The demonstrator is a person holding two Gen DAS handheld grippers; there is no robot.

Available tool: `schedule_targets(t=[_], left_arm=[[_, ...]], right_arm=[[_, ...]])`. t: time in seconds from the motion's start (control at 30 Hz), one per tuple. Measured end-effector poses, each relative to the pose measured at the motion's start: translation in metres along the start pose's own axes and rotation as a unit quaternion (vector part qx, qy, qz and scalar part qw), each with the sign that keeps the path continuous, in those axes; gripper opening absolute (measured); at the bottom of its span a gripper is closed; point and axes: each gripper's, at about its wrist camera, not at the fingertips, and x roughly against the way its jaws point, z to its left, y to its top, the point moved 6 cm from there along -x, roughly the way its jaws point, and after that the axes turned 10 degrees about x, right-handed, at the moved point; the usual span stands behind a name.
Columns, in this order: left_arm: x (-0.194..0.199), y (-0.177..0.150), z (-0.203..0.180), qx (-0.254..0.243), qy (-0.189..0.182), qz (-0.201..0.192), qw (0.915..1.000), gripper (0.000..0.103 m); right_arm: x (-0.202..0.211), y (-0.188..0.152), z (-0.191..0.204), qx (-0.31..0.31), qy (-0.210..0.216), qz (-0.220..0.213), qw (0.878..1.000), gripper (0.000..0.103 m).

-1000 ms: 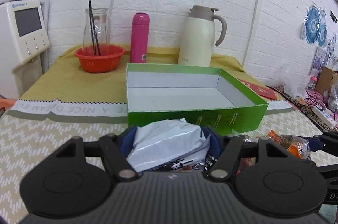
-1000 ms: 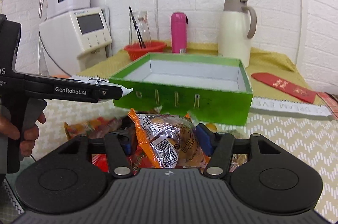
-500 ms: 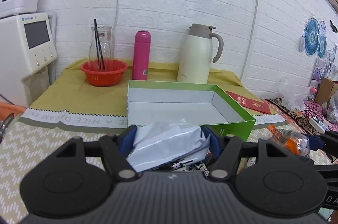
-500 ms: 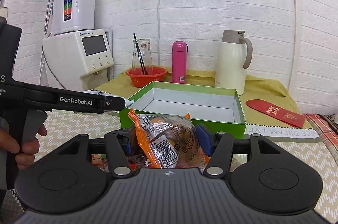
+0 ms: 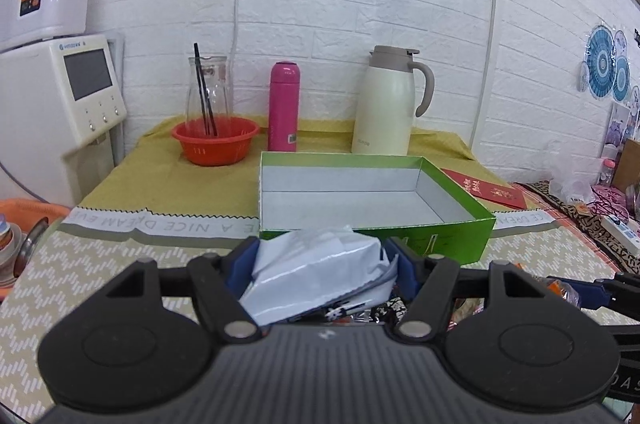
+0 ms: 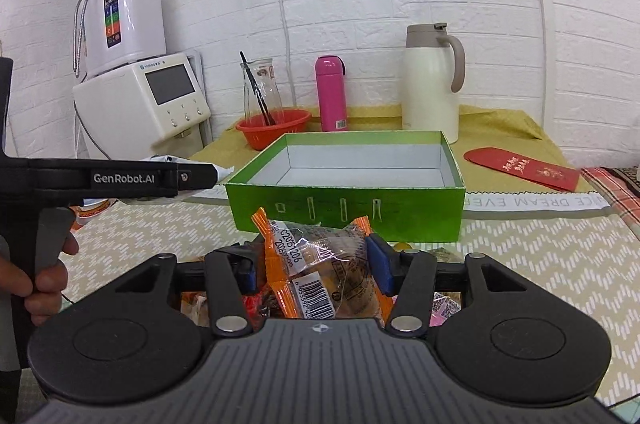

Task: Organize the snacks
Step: 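Carry both packets into the green box and open both grippers, then grasp the red sausage sticks with the left gripper while the right grasps the pink-tagged nut bag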

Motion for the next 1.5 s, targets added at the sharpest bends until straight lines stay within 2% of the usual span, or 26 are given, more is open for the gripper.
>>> schedule_targets(t=[0.17, 0.37, 0.47, 0.57, 0.63, 0.77, 0.83, 0.93, 1.0, 1.1, 1.27, 1.4, 1.5], left_arm=[[-0.017, 0.004, 0.001, -0.001, 0.001, 0.002, 1.0000, 0.067], [-0.070, 0.039, -0.012, -0.019, -0.003, -0.011, 0.9998, 0.067], [-0.102, 0.047, -0.015, -0.024, -0.003, -0.010, 0.9997, 0.067], [-0.132, 0.045, -0.017, -0.053, 0.016, -0.001, 0.9985, 0.067], [-0.147, 0.042, -0.014, -0.045, 0.004, 0.013, 0.9989, 0.067], [-0.165, 0.039, -0.008, -0.040, -0.005, 0.030, 0.9987, 0.068], [-0.171, 0.036, -0.007, -0.045, -0.001, 0.037, 0.9983, 0.075], [-0.176, 0.034, -0.006, -0.050, -0.002, 0.042, 0.9979, 0.081], [-0.175, 0.036, -0.007, -0.059, 0.002, 0.032, 0.9977, 0.088], [-0.166, 0.040, -0.007, -0.073, 0.009, 0.021, 0.9971, 0.103], [-0.120, 0.039, 0.000, -0.083, 0.012, 0.000, 0.9965, 0.103], [-0.075, 0.016, 0.007, -0.065, 0.004, 0.000, 0.9979, 0.103], [-0.051, -0.002, 0.007, -0.058, -0.001, -0.004, 0.9983, 0.103]], right_arm=[[-0.011, 0.000, -0.006, 0.007, -0.010, 0.009, 1.000, 0.083], [-0.042, 0.055, -0.037, 0.008, -0.028, -0.024, 0.999, 0.083], [-0.078, 0.072, -0.061, -0.032, -0.021, -0.022, 0.999, 0.083], [-0.116, 0.069, -0.081, -0.093, 0.001, -0.001, 0.996, 0.083], [-0.138, 0.061, -0.091, -0.121, 0.004, 0.013, 0.993, 0.083], [-0.162, 0.051, -0.100, -0.146, 0.008, 0.035, 0.989, 0.083], [-0.167, 0.048, -0.101, -0.144, 0.007, 0.039, 0.989, 0.084], [-0.174, 0.048, -0.104, -0.145, 0.012, 0.044, 0.988, 0.095], [-0.171, 0.050, -0.106, -0.154, 0.021, 0.033, 0.987, 0.103], [-0.154, 0.059, -0.108, -0.151, 0.024, 0.005, 0.988, 0.103], [-0.093, 0.065, -0.110, -0.084, 0.025, -0.025, 0.996, 0.103], [-0.050, 0.033, -0.109, -0.024, 0.039, 0.008, 0.999, 0.103], [-0.034, 0.000, -0.107, -0.002, 0.001, 0.031, 1.000, 0.103]])
